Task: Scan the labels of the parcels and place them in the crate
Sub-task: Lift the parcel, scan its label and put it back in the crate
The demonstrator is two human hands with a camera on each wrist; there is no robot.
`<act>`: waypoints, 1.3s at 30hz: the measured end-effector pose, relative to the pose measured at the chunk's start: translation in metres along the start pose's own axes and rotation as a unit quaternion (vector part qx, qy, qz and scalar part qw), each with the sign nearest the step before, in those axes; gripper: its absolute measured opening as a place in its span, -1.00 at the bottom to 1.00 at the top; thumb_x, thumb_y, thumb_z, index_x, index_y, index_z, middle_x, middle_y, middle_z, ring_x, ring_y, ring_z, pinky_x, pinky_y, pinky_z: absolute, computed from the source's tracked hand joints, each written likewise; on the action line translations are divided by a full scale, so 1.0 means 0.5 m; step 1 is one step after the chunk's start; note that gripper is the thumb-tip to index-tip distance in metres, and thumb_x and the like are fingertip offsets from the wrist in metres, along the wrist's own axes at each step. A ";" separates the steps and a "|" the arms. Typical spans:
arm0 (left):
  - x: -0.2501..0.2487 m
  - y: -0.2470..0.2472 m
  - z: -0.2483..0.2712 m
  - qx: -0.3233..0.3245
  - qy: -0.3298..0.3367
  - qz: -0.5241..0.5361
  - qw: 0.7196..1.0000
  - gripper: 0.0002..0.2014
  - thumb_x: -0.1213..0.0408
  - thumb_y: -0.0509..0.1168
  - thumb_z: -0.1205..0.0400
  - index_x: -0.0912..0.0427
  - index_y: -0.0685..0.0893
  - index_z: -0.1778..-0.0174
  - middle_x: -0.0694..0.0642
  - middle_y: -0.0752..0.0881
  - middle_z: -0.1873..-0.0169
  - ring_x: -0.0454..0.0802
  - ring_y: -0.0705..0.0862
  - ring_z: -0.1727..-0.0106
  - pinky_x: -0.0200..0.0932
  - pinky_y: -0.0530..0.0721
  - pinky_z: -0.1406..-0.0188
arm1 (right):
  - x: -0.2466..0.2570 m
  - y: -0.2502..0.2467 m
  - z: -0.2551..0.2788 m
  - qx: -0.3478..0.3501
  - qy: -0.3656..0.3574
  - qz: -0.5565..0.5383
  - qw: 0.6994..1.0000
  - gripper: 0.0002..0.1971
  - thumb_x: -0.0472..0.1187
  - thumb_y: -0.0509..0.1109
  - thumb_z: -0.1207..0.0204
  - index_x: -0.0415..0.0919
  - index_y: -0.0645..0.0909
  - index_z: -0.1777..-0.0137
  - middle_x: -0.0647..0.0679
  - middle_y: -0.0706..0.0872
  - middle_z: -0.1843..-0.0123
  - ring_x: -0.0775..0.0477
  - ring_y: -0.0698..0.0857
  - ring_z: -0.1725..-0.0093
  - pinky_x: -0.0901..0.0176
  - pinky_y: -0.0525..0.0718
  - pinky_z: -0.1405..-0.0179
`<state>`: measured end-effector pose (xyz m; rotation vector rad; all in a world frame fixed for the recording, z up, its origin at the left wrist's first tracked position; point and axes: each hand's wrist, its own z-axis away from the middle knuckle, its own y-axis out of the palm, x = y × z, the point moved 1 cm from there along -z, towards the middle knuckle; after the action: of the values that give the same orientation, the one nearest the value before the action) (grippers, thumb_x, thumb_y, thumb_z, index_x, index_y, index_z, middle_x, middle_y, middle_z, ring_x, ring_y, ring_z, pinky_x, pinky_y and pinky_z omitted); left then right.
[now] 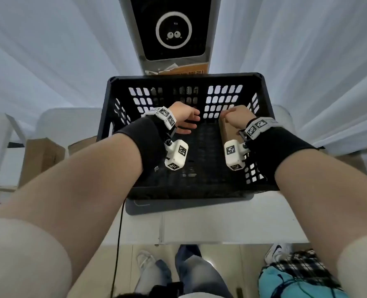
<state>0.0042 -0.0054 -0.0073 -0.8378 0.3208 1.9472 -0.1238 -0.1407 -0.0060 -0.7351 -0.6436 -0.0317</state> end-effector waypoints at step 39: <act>0.002 -0.094 0.134 -0.009 0.030 0.021 0.999 -0.75 0.42 0.14 -0.70 0.05 0.70 -0.02 -0.05 0.79 0.11 -0.02 0.78 0.08 -0.04 0.76 0.05 | 0.095 0.028 0.115 0.083 -0.028 0.238 0.967 -0.56 -0.13 0.07 -0.79 -0.20 0.42 -0.61 -0.16 0.45 -0.63 -0.25 0.44 -0.59 0.08 0.39 -0.53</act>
<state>0.0157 0.0550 0.0465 -0.9082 0.3604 1.9698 -0.1127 -0.0850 0.0441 -0.7149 -0.5020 0.4822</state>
